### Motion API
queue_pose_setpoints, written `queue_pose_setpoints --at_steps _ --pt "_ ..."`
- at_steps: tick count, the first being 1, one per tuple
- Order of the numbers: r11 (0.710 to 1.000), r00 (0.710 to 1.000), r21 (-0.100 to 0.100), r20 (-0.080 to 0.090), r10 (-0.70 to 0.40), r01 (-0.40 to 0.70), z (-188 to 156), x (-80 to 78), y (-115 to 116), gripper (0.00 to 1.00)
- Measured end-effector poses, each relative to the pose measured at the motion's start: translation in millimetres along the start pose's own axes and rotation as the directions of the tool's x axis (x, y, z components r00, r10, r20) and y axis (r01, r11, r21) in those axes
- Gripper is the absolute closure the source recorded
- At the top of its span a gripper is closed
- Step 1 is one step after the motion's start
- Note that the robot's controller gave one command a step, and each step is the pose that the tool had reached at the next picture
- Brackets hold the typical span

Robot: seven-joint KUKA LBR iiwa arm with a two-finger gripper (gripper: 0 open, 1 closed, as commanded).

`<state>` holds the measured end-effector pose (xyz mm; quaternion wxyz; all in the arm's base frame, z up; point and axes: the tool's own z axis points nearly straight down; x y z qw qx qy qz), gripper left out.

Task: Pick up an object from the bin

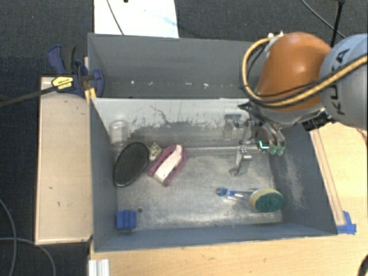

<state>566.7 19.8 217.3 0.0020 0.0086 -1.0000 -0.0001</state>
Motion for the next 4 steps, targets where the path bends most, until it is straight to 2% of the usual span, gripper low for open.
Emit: queue_pose_setpoints --at_steps 1,2,3,4 --pt "0.995 0.995 0.0 -0.003 -0.102 0.102 152 60.1 -87 0.0" --pt "1.0 1.0 0.005 0.01 0.011 -0.011 116 56.2 -166 0.0" --pt "0.992 0.992 -0.003 0.005 0.129 -0.129 117 61.3 -108 0.0" --pt "1.0 1.0 0.001 0.003 -0.018 0.018 148 62.2 -139 0.0"
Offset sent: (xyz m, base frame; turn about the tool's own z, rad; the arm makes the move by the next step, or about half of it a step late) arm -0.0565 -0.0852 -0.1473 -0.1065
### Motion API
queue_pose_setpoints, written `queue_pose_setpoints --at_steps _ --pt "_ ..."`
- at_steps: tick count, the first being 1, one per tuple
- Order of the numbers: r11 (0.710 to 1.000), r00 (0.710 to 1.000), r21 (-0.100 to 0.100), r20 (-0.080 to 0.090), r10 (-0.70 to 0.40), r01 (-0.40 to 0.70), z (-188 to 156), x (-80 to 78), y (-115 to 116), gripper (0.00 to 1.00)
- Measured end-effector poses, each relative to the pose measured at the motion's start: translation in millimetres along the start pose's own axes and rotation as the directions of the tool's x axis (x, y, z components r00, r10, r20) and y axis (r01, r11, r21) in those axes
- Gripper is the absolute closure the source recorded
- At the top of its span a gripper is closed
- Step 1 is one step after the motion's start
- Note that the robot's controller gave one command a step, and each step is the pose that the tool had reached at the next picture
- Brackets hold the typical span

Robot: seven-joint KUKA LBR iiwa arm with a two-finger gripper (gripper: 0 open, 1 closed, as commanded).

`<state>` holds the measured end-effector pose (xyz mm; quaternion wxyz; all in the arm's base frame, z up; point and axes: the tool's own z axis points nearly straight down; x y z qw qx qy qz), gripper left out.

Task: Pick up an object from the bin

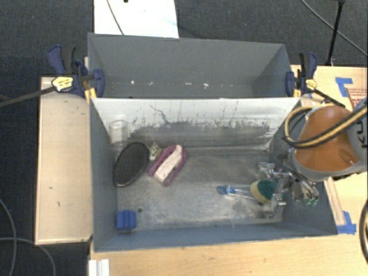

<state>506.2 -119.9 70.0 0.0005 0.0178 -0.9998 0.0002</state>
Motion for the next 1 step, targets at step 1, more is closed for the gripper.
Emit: queue_pose_setpoints --at_steps 1 --pt "1.0 1.0 0.0 0.002 0.0 0.0 -0.6 -0.8 0.1 0.0"
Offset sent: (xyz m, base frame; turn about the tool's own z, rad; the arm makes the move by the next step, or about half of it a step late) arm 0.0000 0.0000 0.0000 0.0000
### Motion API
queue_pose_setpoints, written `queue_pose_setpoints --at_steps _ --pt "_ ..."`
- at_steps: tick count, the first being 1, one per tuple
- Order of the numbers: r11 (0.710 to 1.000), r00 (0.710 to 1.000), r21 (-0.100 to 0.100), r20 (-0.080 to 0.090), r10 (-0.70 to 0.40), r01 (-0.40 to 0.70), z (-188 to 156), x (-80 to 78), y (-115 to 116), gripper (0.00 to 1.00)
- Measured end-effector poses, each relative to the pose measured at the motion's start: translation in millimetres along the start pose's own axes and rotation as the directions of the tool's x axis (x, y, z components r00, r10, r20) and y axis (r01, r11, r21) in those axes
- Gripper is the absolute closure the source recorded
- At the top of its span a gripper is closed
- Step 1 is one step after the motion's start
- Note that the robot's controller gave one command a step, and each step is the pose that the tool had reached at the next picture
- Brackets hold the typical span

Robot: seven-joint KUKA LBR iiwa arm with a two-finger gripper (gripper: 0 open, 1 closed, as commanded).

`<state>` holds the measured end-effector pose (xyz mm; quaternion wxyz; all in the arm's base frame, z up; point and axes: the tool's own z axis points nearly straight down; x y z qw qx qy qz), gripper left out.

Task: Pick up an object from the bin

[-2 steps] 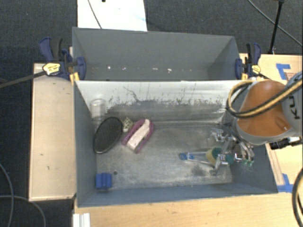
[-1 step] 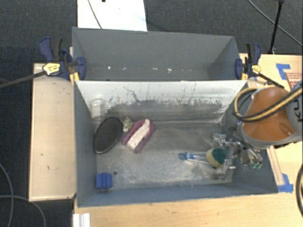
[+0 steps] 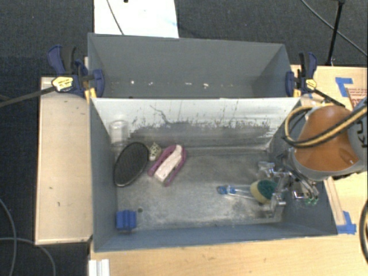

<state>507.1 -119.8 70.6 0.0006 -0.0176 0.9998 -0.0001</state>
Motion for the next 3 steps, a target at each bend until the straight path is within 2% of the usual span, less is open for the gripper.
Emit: queue_pose_setpoints --at_steps 1,2,3 --pt "1.0 1.0 0.0 0.0 0.0 0.0 0 0.1 0 1.0" --pt "1.0 1.0 0.001 0.004 0.001 -0.001 -12 -0.6 0 1.0" --pt "1.0 1.0 0.001 0.006 0.003 -0.003 -56 -2.2 0 1.0"
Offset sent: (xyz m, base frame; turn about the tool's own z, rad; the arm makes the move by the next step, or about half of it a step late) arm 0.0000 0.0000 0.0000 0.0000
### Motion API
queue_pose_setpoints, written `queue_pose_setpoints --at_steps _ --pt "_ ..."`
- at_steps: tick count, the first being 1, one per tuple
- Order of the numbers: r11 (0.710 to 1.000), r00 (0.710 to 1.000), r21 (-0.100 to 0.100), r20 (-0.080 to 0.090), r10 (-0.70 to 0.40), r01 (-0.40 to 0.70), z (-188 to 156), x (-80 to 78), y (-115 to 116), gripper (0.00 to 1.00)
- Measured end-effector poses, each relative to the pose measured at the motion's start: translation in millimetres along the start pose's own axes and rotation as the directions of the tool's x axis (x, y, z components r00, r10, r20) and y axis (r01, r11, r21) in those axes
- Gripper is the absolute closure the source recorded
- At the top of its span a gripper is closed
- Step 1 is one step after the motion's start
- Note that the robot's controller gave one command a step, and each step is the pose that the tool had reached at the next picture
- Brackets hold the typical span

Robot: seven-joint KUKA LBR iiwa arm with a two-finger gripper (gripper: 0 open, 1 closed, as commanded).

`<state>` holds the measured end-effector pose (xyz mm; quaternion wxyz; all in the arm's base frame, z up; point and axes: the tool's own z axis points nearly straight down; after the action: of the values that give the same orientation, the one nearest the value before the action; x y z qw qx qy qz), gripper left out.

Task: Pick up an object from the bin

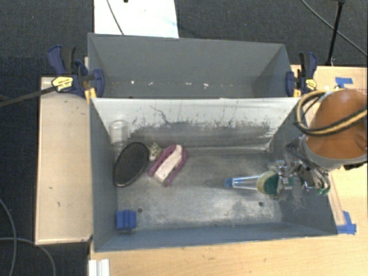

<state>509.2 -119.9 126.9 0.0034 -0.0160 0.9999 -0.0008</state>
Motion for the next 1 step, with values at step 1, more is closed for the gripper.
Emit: queue_pose_setpoints --at_steps 1 --pt "1.0 1.0 0.0 0.0 0.004 -0.004 -40.8 -1.9 -0.3 1.0"
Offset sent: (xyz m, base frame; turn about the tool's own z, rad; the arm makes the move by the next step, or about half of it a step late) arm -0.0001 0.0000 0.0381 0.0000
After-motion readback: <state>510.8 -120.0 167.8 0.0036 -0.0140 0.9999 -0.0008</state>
